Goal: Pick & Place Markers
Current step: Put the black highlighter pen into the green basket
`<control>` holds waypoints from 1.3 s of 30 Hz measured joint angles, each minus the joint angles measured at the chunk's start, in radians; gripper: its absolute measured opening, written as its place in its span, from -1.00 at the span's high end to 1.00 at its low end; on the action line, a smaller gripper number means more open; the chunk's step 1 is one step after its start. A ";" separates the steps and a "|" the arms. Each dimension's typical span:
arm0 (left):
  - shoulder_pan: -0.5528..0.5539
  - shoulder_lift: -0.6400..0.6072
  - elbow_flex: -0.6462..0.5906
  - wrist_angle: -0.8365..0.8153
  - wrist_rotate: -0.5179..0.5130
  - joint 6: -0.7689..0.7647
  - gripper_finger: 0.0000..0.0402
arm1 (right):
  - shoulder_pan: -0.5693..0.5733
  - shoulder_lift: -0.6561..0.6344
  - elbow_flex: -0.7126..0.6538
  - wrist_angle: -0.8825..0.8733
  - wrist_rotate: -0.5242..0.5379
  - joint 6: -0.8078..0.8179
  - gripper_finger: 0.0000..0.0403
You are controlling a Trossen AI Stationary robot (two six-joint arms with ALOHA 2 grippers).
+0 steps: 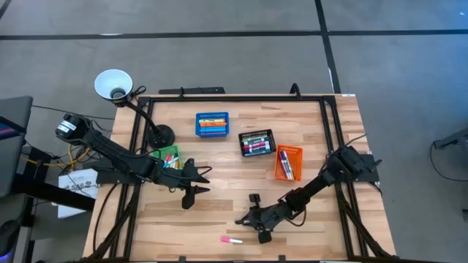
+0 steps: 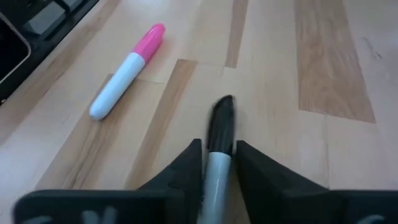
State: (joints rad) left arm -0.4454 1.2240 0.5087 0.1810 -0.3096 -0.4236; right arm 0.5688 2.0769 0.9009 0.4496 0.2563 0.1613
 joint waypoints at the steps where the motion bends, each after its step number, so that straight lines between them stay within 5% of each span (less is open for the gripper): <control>1: 0.000 0.000 0.000 0.000 0.000 0.000 0.29 | -0.004 0.000 -0.001 0.000 -0.001 0.009 0.61; 6: 0.000 0.000 0.000 0.002 0.000 0.000 0.29 | -0.021 0.003 -0.009 0.074 0.000 0.014 0.86; 14: 0.000 0.000 0.000 0.015 0.011 0.163 0.29 | -0.147 0.007 0.030 0.215 0.196 0.013 0.73; 22: 0.034 0.003 0.000 0.015 -0.079 0.238 0.22 | -0.320 0.008 0.101 0.141 0.022 0.014 0.85; 32: 0.127 0.141 -0.048 0.058 -0.051 0.187 0.11 | -0.332 0.008 0.134 0.149 0.013 -0.063 0.76; 39: 0.155 0.199 -0.046 0.180 0.110 0.187 0.14 | -0.329 0.008 0.135 0.142 0.033 -0.065 0.82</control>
State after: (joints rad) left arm -0.2899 1.4227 0.4625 0.3609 -0.1999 -0.2363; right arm 0.2401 2.0850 1.0359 0.5915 0.2888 0.0959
